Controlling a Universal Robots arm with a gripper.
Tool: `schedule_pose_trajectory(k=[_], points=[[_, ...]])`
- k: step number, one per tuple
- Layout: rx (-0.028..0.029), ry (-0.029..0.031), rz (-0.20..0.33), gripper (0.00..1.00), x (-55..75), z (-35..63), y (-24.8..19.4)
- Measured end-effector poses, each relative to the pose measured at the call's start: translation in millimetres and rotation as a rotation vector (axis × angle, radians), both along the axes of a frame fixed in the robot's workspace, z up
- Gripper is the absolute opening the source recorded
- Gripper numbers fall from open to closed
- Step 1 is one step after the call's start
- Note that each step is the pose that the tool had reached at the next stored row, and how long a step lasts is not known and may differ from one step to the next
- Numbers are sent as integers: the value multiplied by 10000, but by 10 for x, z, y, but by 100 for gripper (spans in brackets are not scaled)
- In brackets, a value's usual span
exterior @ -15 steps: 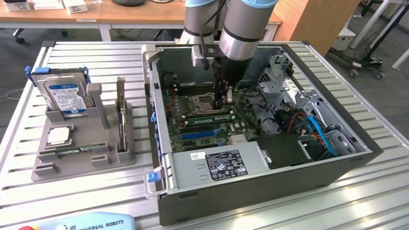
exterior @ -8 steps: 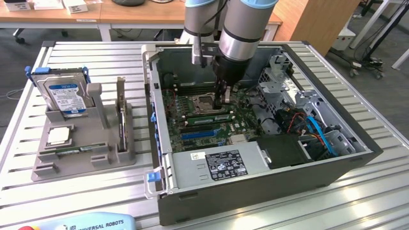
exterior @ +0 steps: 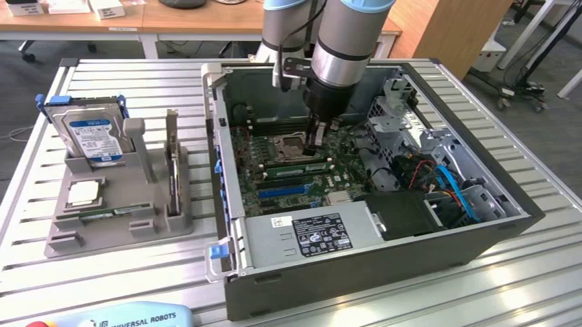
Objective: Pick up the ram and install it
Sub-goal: 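Press down the ram until it locks into place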
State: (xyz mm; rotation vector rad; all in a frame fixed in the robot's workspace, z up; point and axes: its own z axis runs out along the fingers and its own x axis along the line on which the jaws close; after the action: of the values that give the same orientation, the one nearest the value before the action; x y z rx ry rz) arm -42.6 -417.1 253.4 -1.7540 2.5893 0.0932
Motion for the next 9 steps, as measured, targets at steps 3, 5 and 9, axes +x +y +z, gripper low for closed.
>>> schedule_pose_trajectory(k=[3,5,9], points=[[-1,0,-537,10,0,-1,0],[0,0,-883,10,0,-2,0],[-1,0,-1593,10,0,-3,0]])
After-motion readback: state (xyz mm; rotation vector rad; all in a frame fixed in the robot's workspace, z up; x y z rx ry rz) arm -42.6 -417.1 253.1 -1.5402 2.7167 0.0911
